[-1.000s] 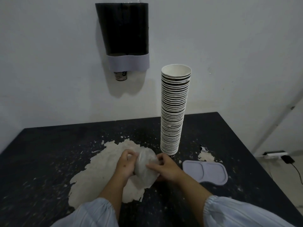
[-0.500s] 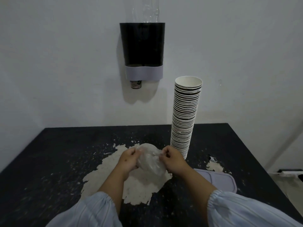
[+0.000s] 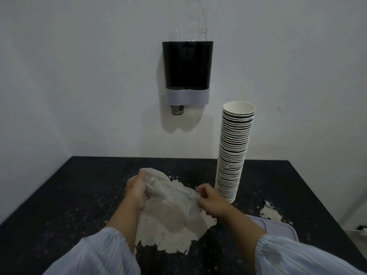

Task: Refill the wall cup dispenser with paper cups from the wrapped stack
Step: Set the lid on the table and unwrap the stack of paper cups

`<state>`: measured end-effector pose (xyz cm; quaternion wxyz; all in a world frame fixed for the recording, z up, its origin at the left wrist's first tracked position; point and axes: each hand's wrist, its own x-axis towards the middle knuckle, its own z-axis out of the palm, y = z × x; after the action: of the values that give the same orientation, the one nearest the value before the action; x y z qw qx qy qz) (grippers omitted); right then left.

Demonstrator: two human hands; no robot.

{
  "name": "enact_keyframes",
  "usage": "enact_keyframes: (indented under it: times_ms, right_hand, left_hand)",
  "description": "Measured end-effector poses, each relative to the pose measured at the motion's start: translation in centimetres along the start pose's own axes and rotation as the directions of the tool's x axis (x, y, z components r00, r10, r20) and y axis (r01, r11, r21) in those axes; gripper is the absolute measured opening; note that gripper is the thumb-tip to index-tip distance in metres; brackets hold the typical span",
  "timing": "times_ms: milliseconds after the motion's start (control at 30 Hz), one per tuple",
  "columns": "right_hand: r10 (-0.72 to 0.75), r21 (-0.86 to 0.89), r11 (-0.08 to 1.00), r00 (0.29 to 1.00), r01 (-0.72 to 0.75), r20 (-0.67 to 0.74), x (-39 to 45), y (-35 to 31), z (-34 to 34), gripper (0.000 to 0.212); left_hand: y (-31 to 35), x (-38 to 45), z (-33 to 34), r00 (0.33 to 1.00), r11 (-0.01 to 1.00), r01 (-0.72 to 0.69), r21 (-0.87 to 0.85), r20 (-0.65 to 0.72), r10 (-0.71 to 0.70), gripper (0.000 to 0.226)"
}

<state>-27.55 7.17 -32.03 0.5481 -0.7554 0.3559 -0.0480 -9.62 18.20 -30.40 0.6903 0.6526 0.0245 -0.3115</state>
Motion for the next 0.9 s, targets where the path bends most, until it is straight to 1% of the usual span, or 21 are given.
enact_keyframes:
  times_ms: [67, 100, 133, 200, 233, 300, 333, 400, 433, 467, 533, 633, 700, 733, 800, 900]
  right_hand:
    - [-0.029, 0.121, 0.992, 0.999, 0.032, -0.023, 0.1, -1.2, 0.2, 0.036]
    - [-0.044, 0.172, 0.984, 0.999, 0.046, -0.018, 0.1, -1.9, 0.4, 0.04]
    - [-0.065, 0.179, 0.982, 0.998, 0.065, -0.007, 0.2, -2.5, 0.6, 0.045]
    - [-0.118, 0.071, 0.991, 0.992, 0.116, 0.034, 0.2, -3.4, 1.3, 0.056]
    - [-0.142, -0.002, 0.99, 0.989, 0.142, 0.042, 0.3, -3.7, 1.8, 0.057]
    - [-0.175, -0.082, 0.981, 0.985, 0.174, -0.003, 0.6, -3.9, 2.3, 0.046]
    - [-0.178, -0.074, 0.982, 0.983, 0.176, -0.035, 0.8, -3.9, 2.4, 0.039]
    - [-0.152, -0.006, 0.988, 0.985, 0.152, -0.087, 1.1, -4.1, 2.4, 0.027]
    - [-0.141, 0.022, 0.989, 0.984, 0.144, -0.111, 1.2, -4.1, 2.4, 0.025]
    - [-0.13, 0.04, 0.99, 0.981, 0.136, -0.141, 1.3, -4.1, 2.2, 0.024]
    - [-0.111, 0.081, 0.988, 0.976, 0.128, -0.188, 1.4, -4.2, 2.2, 0.02]
    - [-0.095, 0.122, 0.985, 0.973, 0.122, -0.208, 1.5, -4.3, 2.2, 0.015]
    - [-0.087, 0.128, 0.985, 0.976, 0.114, -0.199, 1.6, -4.4, 2.3, 0.013]
    - [-0.084, 0.127, 0.986, 0.977, 0.11, -0.194, 1.6, -4.4, 2.3, 0.013]
    - [-0.081, 0.121, 0.987, 0.981, 0.103, -0.178, 1.4, -4.2, 2.2, 0.013]
    - [-0.082, 0.098, 0.991, 0.99, 0.093, -0.113, 1.2, -3.9, 2.1, 0.011]
  left_hand:
    - [0.2, -0.3, 0.3, 0.999, 0.991, -0.04, 0.13, 0.013, 0.038, 0.037]
    - [0.3, -0.7, 0.5, 0.999, 0.985, -0.043, 0.166, 0.034, 0.038, 0.037]
    - [0.3, -1.0, 0.7, 0.998, 0.984, -0.028, 0.177, 0.062, 0.017, 0.038]
    - [0.4, -1.6, 1.2, 0.992, 0.991, 0.008, 0.136, 0.126, -0.025, 0.039]
    - [0.3, -1.8, 1.4, 0.99, 0.994, -0.001, 0.109, 0.143, -0.015, 0.041]
    - [0.1, -2.0, 1.5, 0.988, 0.987, -0.106, 0.122, 0.127, 0.09, 0.049]
    - [0.0, -2.1, 1.4, 0.98, 0.973, -0.176, 0.149, 0.122, 0.158, 0.059]
    - [-0.3, -2.6, 1.0, 0.951, 0.932, -0.299, 0.205, 0.145, 0.273, 0.08]
    - [-0.6, -2.8, 0.8, 0.937, 0.91, -0.34, 0.237, 0.163, 0.308, 0.083]
    - [-0.8, -2.9, 0.7, 0.93, 0.893, -0.36, 0.27, 0.179, 0.321, 0.083]
    - [-1.4, -2.9, 0.3, 0.929, 0.881, -0.358, 0.308, 0.211, 0.304, 0.074]
    - [-1.8, -2.7, -0.1, 0.924, 0.864, -0.342, 0.368, 0.296, 0.24, 0.047]
    - [-1.6, -2.3, -0.5, 0.918, 0.848, -0.365, 0.385, 0.302, 0.258, 0.029]
    - [-1.4, -2.0, -0.8, 0.919, 0.842, -0.372, 0.39, 0.281, 0.276, 0.024]
    - [-0.6, -1.3, -1.6, 0.935, 0.855, -0.351, 0.382, 0.195, 0.296, 0.021]
    - [0.8, -0.2, -3.1, 0.956, 0.92, -0.293, 0.259, 0.073, 0.283, 0.015]
